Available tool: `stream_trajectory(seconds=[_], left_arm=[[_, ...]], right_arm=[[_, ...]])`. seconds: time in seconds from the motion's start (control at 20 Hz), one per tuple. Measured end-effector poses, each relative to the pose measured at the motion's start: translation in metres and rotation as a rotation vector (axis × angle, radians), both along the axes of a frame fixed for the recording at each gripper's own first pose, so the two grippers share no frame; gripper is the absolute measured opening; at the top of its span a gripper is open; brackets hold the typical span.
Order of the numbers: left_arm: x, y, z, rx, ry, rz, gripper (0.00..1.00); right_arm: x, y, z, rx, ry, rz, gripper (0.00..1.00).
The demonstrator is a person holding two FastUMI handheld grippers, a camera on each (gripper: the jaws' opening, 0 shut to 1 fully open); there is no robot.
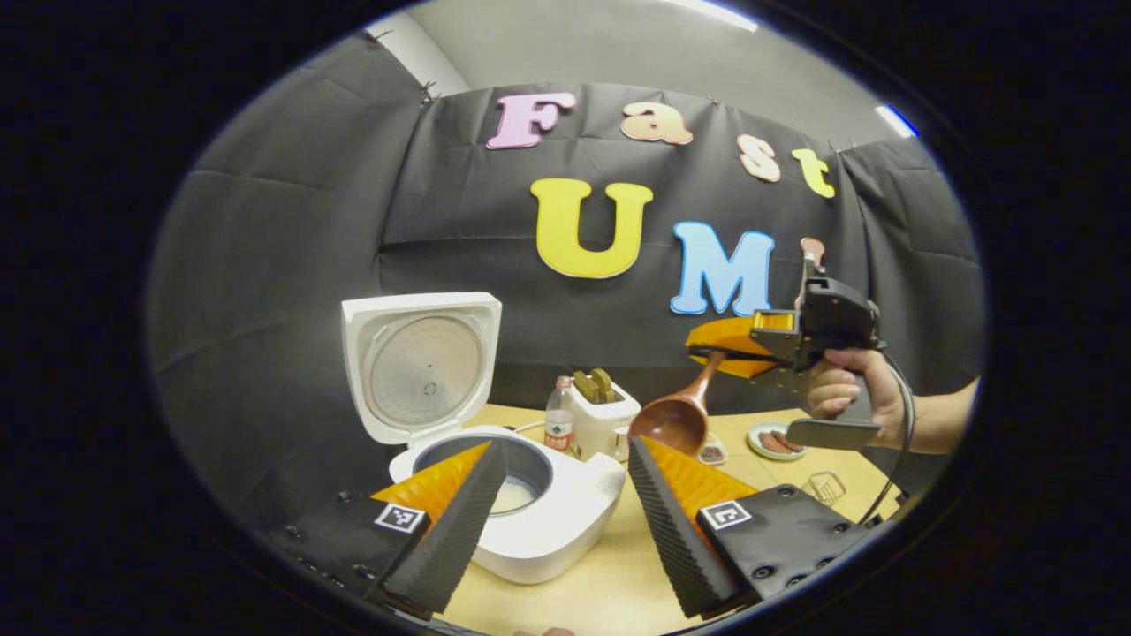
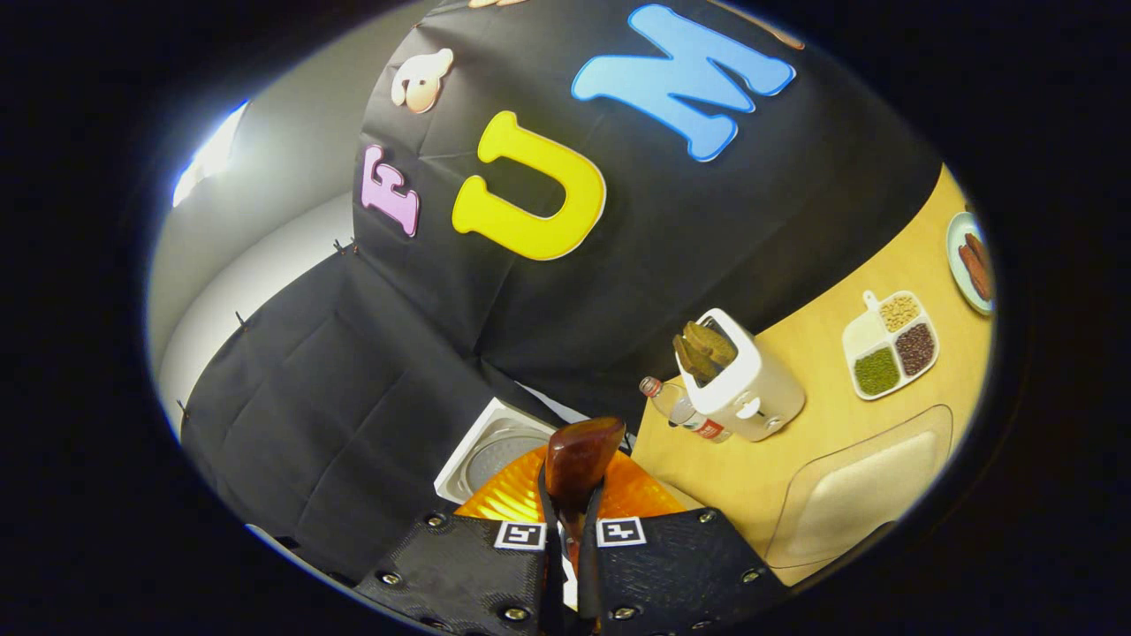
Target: Close the left gripper, press the button to open the rice cooker; take a wooden spoon from the chopstick holder with the right hand, scoop a spoonful of rice and pour it into the rice cooker, then put the wooden spoon back into the chopstick holder.
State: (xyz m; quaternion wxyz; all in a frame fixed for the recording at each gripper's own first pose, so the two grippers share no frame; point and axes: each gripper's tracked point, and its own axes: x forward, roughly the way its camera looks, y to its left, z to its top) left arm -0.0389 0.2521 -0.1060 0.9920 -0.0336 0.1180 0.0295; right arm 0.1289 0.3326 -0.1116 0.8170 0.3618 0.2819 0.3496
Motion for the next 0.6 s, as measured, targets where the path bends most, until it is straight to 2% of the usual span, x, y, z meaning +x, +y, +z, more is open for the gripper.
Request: stream_trajectory(seconds=[0.05, 0.1, 0.15, 0.2, 0.3, 0.5, 0.6], left_arm=[[0.003, -0.004, 0.001, -0.002, -0.001, -0.007, 0.95], [0.006, -0.008, 0.004, -0.002, -0.003, -0.014, 1.0], [0.011, -0.013, 0.006, -0.001, -0.005, -0.022, 0.98], [0.016, -0.018, 0.009, 0.002, -0.007, -0.031, 1.0], [0.023, -0.031, 0.012, 0.006, -0.012, -0.052, 0.95], [0.038, -0.064, 0.022, 0.02, -0.03, -0.108, 1.0], [0.044, -0.081, 0.025, 0.033, -0.035, -0.133, 0.99]], right_arm=[[-0.001, -0.013, 0.0, -0.001, 0.001, -0.016, 0.06], [-0.003, -0.022, -0.001, -0.002, 0.006, -0.028, 0.06], [-0.004, -0.033, 0.0, -0.001, 0.009, -0.04, 0.06], [-0.006, -0.045, 0.001, -0.002, 0.007, -0.051, 0.06], [-0.008, -0.07, 0.003, -0.007, -0.004, -0.083, 0.06], [-0.011, -0.124, 0.004, -0.008, 0.004, -0.144, 0.06], [-0.009, -0.152, 0.007, -0.015, -0.004, -0.181, 0.06]])
